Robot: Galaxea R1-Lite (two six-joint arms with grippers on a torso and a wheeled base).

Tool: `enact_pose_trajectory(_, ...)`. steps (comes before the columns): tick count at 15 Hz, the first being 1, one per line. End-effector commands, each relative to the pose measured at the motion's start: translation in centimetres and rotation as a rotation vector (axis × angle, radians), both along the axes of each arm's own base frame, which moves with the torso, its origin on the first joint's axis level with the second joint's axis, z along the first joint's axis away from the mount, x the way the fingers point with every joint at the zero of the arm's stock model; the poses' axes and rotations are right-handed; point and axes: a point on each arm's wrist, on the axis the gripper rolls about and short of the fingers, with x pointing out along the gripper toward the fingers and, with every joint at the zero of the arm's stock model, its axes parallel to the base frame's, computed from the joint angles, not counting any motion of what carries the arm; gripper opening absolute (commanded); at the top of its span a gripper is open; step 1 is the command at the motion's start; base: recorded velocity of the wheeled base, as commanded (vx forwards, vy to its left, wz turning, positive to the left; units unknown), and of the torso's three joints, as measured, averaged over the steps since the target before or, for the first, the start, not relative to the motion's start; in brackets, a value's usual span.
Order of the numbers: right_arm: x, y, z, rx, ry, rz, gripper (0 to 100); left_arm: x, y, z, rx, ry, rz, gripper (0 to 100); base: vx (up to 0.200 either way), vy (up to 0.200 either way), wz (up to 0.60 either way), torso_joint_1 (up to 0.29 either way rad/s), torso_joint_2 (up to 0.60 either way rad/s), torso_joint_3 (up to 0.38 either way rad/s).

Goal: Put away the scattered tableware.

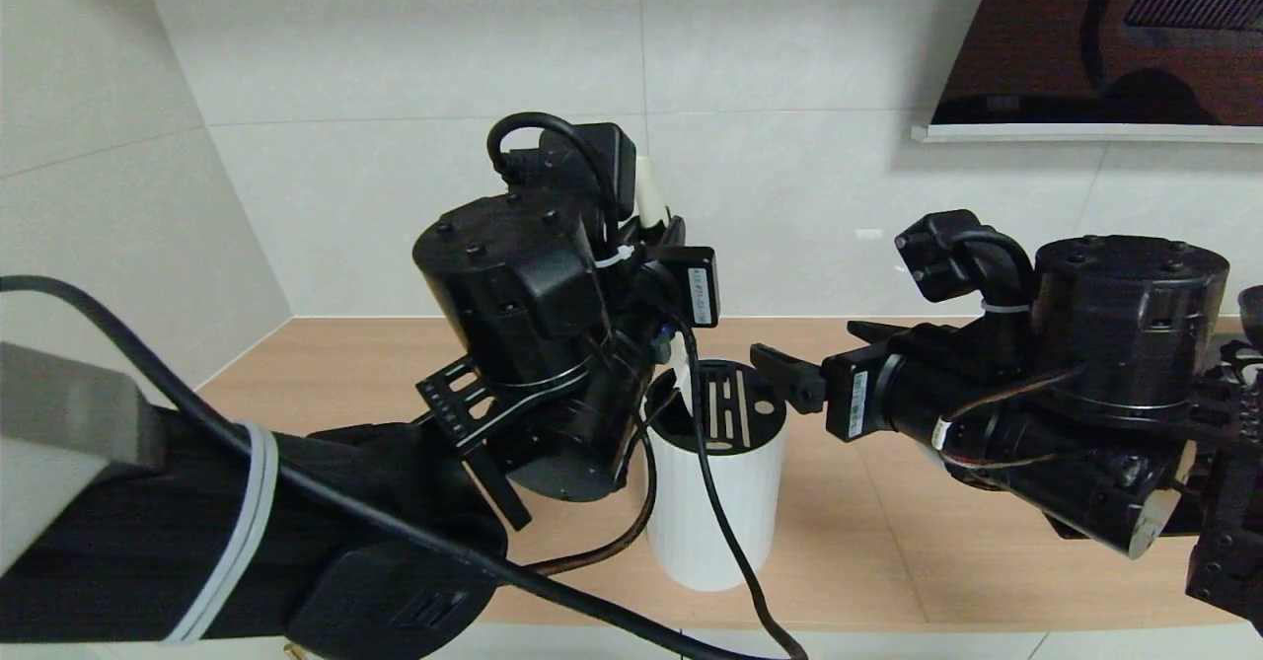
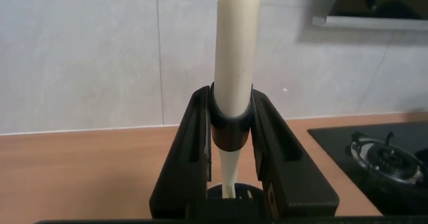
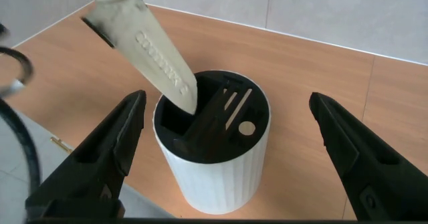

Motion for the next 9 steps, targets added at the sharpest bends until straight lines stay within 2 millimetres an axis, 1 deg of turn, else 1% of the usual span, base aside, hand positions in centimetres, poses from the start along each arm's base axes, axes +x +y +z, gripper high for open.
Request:
enact_pose_trajectory(1,0.0,0.1,-0.1,-0.002,0.002,0.0,100,0.3,-0.4,-1.0,0.021,0.02,0.0,0,0.0,0.0,0.0,0.0,0.0,0.0)
enact_pose_trajectory(8,0.1,0.1,-0.2,-0.006,0.005,0.001,100,1.0,-1.3,-3.1,0.047,0.049,-0.004,0,0.0,0.0,0.0,0.0,0.0,0.0)
enact_pose_trajectory(9,0.1,0.1,-0.2,-0.004,0.004,0.0,100,1.2,-1.5,-3.7,0.059,0.061,-0.004,0,0.0,0.0,0.0,0.0,0.0,0.0)
